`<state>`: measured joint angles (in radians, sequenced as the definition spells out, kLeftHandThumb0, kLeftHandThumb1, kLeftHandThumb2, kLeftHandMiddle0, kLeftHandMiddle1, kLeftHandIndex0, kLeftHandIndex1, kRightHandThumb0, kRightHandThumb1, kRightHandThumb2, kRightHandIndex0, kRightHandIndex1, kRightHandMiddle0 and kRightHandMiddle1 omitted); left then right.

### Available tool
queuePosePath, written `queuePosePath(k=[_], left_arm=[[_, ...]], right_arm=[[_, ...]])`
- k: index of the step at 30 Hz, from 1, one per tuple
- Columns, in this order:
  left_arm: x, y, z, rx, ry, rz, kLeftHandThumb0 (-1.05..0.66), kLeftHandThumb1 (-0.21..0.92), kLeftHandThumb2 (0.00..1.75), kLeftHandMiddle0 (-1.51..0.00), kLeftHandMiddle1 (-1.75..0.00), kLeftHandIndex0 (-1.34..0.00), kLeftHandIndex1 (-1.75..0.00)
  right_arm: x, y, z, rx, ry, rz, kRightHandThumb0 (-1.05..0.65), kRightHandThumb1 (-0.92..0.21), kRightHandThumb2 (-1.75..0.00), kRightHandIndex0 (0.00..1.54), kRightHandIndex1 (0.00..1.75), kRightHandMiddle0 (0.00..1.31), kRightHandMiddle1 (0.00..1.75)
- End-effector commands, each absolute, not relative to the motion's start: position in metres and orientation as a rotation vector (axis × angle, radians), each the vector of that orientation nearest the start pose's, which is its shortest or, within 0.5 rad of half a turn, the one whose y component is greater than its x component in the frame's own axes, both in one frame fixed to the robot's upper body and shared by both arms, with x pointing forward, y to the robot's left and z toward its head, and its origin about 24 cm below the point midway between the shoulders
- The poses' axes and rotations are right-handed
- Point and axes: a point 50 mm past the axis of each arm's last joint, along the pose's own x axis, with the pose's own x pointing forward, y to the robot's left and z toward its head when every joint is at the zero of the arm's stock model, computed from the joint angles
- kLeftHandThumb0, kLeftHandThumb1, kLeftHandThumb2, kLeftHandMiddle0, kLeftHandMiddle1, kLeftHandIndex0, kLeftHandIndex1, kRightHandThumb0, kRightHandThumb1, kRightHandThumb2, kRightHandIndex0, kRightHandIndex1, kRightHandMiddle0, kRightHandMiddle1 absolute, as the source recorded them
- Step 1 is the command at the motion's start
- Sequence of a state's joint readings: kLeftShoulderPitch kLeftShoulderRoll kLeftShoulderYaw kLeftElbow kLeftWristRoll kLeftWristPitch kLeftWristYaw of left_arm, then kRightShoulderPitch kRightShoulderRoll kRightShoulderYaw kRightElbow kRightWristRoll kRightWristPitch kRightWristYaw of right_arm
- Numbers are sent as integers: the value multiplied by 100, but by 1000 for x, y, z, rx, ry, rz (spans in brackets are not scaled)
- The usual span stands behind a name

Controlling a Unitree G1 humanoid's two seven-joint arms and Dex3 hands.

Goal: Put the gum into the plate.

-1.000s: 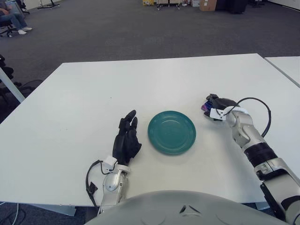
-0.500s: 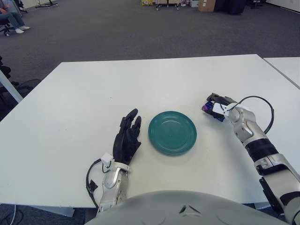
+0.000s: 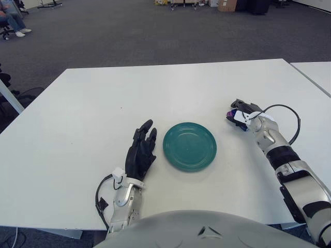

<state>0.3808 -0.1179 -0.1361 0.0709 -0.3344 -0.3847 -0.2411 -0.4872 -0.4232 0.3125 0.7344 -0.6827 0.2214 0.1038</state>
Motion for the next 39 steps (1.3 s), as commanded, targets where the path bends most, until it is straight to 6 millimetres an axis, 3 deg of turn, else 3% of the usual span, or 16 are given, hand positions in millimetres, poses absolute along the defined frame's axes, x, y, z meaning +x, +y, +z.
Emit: queuePosePath(k=[1,22,27,36,39], left_arm=[[158,109,-21,-497,73,-43,-99,92,87,-24,0,0,-63],[157,108,-17,-518,55,-19,-100,92,88,-27,-1,0,-69],[157,108,-16,-522,39,-28,-100,92,89,-26,-1,0,-69],[157,107,-14,-502,30,-18,-99,92,89,-27,-1,0,-69],[157,107,-12,-498,25,-19,-99,92,89,-27,-1,0,-69]], right_arm=[[268,-245,-63,-1227,839,243,-72,-92,-63,40,34,0,66],[254,-260,-75,-1389,767,188,-73,-92,-61,47,34,0,70],[253,-260,-76,-1423,741,176,-73,-92,-61,40,48,0,73],[252,-261,-76,-1438,731,169,-73,-92,-61,34,51,0,76],[253,-263,-75,-1441,727,167,-73,-92,-61,34,61,0,89]])
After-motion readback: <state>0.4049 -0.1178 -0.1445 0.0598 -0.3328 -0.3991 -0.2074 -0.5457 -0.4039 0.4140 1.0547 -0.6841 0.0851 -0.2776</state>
